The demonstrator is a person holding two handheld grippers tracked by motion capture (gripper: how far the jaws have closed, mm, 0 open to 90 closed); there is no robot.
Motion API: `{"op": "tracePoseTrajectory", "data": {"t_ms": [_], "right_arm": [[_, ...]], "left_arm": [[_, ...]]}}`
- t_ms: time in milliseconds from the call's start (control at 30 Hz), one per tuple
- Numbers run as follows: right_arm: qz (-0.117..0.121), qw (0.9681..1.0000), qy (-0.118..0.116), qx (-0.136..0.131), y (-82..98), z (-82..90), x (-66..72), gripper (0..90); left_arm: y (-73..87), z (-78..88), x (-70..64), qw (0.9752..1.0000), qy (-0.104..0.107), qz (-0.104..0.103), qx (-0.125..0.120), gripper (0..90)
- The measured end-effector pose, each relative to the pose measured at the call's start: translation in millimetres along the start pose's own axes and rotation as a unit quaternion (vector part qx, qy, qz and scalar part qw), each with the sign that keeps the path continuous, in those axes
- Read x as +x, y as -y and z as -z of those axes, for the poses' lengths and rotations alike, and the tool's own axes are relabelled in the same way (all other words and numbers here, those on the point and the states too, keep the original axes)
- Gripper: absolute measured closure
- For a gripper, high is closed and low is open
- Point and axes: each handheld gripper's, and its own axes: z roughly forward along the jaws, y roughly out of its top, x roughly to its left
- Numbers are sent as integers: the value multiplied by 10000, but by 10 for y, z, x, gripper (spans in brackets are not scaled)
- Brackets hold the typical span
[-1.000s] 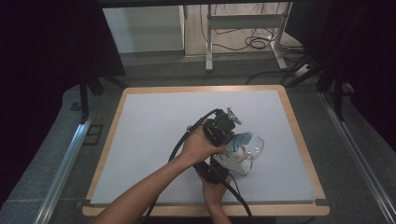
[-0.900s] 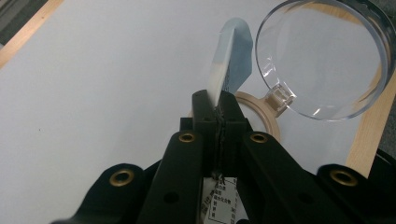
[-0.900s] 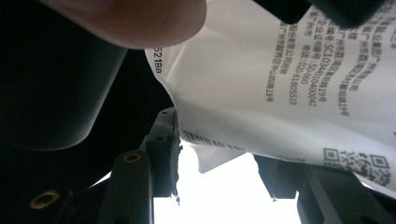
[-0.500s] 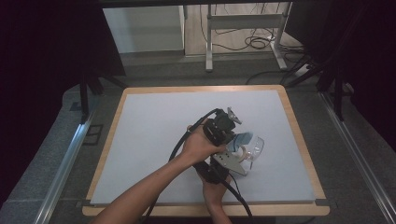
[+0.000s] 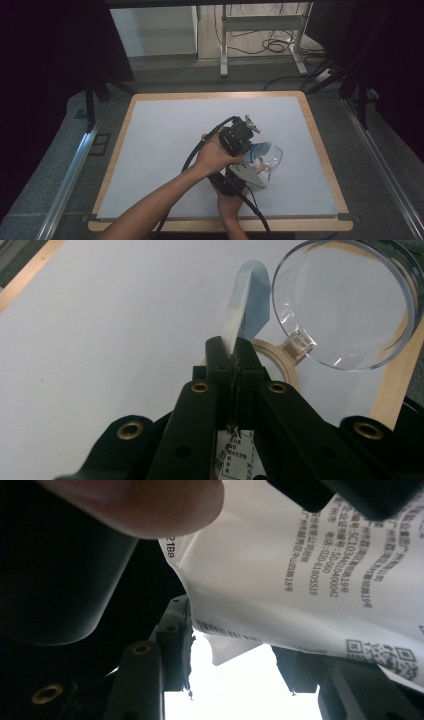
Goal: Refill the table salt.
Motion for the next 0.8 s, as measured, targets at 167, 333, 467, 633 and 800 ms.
{"op": "tracePoseTrajectory", "data": {"t_ms": [167,333,467,633,800], "right_arm": [[2,10000,4,7,4,0,0,543],[9,10000,10,-1,5,3,-2,543],[2,10000,11,-21,14,7,-4,543],[2,10000,4,-32,11,7,-2,543],[7,10000,10,-37,10,11,-5,543]], "left_arm": [[3,-3,3,10000,5,-2,6,890],[1,-14,1,10000,25,-9,21,890],[1,-23,-6,10000,13,-21,39,890],[0,-19,-6,10000,13,-21,41,889],[-2,-24,-10,10000,10,-32,44,889]]}}
